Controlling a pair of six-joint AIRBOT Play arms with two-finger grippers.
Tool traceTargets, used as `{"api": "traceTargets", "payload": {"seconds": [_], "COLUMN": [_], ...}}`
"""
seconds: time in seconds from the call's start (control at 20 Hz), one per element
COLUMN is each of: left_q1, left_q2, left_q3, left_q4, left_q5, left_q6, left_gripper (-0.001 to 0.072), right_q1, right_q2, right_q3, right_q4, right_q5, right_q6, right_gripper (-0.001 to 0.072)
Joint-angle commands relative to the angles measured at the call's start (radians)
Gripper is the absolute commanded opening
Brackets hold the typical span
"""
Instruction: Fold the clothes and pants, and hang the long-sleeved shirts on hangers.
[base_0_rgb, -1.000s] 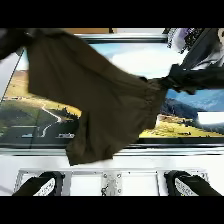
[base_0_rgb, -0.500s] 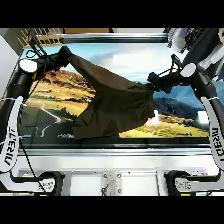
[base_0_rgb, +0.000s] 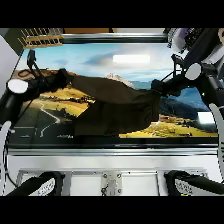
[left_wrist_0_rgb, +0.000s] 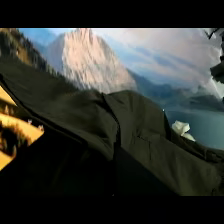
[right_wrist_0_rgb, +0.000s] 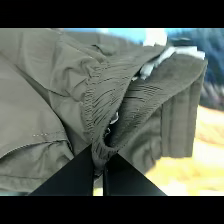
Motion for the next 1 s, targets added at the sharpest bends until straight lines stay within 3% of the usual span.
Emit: {"api": "traceTargets", "payload": {"seconds": [0.0, 0.4, 0.85, 0.9, 0.95], "left_q1": [0.004, 0.004, 0.017, 0.016, 0.016], "left_q2": [0.160, 0.218, 0.158, 0.188, 0.217], "left_q3": [-0.257, -0.548, -0.554, -0.554, -0.554], "left_q4": [0.003, 0.002, 0.061, 0.092, 0.113], "left_q5": [-0.030, -0.004, -0.103, -0.124, -0.142], "left_q6": [0.000, 0.031, 0.059, 0.059, 0.059], "left_gripper": [0.0005, 0.0005, 0.0006, 0.0006, 0.0007], "right_q1": [0.051, 0.095, 0.130, 0.128, 0.127], "right_q2": [0.099, 0.176, 0.176, 0.176, 0.177], "right_q3": [-0.118, -0.468, -0.529, -0.529, -0.529], "right_q4": [-0.068, -0.067, -0.067, -0.066, -0.063], "right_q5": [0.090, 0.054, 0.030, 0.030, 0.030], "right_q6": [-0.002, 0.020, 0.020, 0.020, 0.020], "right_gripper": [0.0015, 0.0015, 0.0018, 0.0031, 0.0163]}}
